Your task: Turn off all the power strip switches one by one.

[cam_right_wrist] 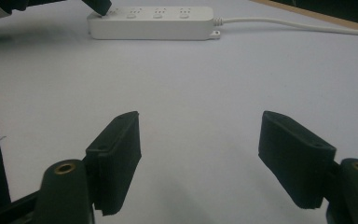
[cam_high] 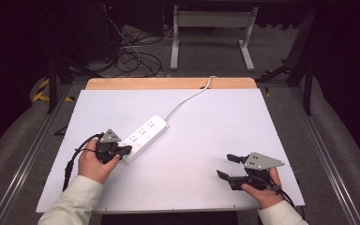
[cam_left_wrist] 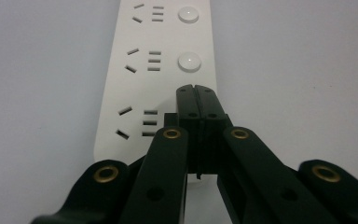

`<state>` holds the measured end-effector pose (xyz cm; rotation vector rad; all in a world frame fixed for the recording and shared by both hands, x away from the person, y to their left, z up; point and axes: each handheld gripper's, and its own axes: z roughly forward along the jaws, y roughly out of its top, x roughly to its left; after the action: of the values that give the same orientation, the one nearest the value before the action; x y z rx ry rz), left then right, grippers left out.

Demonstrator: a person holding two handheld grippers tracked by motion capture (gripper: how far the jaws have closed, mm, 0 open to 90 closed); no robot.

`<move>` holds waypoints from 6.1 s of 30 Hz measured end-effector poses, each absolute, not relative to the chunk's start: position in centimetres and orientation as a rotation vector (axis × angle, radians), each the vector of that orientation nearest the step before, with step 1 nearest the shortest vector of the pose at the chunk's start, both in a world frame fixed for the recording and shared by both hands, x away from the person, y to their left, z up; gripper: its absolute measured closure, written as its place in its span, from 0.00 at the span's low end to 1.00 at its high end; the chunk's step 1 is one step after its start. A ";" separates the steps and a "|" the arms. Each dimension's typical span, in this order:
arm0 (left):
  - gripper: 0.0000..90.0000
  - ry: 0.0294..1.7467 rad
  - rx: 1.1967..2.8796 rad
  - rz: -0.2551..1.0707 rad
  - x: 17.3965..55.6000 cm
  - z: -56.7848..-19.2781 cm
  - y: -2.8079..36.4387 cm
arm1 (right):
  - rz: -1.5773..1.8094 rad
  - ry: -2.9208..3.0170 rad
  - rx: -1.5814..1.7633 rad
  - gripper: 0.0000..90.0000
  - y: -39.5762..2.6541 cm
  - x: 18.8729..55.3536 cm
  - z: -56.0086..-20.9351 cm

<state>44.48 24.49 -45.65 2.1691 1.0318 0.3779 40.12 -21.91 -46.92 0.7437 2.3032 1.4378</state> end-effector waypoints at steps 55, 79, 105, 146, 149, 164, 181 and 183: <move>1.00 0.958 2.054 0.487 43.0 -43.4 24.3 | 1.437 2.307 0.742 0.33 -21.9 40.1 -46.9; 1.00 0.949 2.035 0.434 44.6 -42.6 22.7 | 1.430 2.314 0.739 0.33 -21.8 40.0 -47.0; 1.00 1.008 2.079 0.407 47.2 -44.4 21.9 | 1.434 2.312 0.735 0.33 -21.9 40.0 -47.1; 1.00 1.038 2.169 0.383 47.8 -45.9 21.4 | 1.430 2.321 0.731 0.33 -21.9 40.0 -47.1; 1.00 1.042 2.169 0.381 47.8 -45.9 21.4 | 1.432 2.321 0.731 0.33 -21.9 40.0 -47.1; 1.00 1.052 2.174 0.426 47.4 -46.1 21.0 | 1.433 2.320 0.726 0.33 -21.8 39.9 -47.1; 1.00 1.024 2.035 0.465 46.7 -44.1 22.1 | 1.429 2.323 0.722 0.33 -21.9 40.0 -47.1; 1.00 1.018 2.023 0.452 46.7 -44.0 22.2 | 1.432 2.321 0.721 0.33 -21.9 39.9 -47.1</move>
<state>46.68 22.25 -43.98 2.0226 1.0183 0.4521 39.94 -21.89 -47.10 0.7209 2.3215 1.4318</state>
